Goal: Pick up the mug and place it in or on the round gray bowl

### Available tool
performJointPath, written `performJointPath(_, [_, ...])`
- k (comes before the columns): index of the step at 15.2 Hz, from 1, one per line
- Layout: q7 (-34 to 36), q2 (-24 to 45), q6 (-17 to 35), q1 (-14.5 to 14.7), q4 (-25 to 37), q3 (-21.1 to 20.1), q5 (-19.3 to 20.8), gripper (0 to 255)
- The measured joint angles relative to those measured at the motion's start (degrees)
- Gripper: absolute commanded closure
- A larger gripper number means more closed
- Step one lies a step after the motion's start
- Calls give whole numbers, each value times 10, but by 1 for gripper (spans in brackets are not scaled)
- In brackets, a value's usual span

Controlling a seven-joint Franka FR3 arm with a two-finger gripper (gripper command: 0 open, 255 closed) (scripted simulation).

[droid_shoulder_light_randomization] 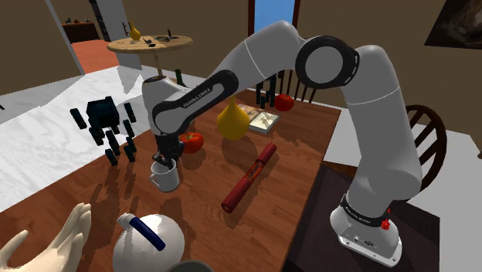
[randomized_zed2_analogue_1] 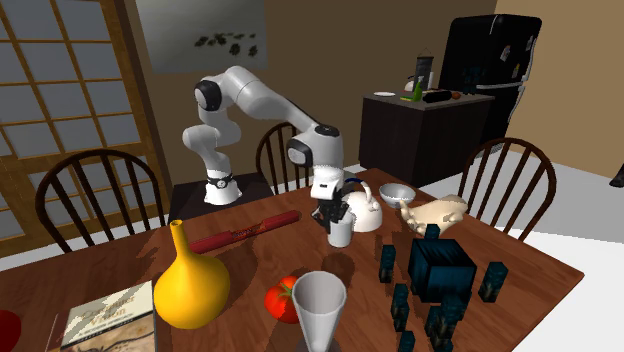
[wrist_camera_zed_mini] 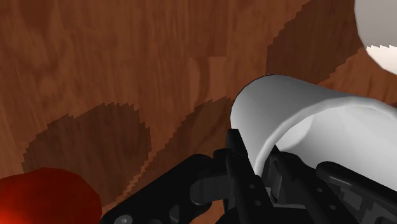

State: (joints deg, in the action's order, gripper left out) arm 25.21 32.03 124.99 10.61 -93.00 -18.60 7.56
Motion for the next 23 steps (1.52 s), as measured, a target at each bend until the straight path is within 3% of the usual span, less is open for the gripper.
performJointPath(23, [-6,-58,-147,-3,91,-13,-21,255])
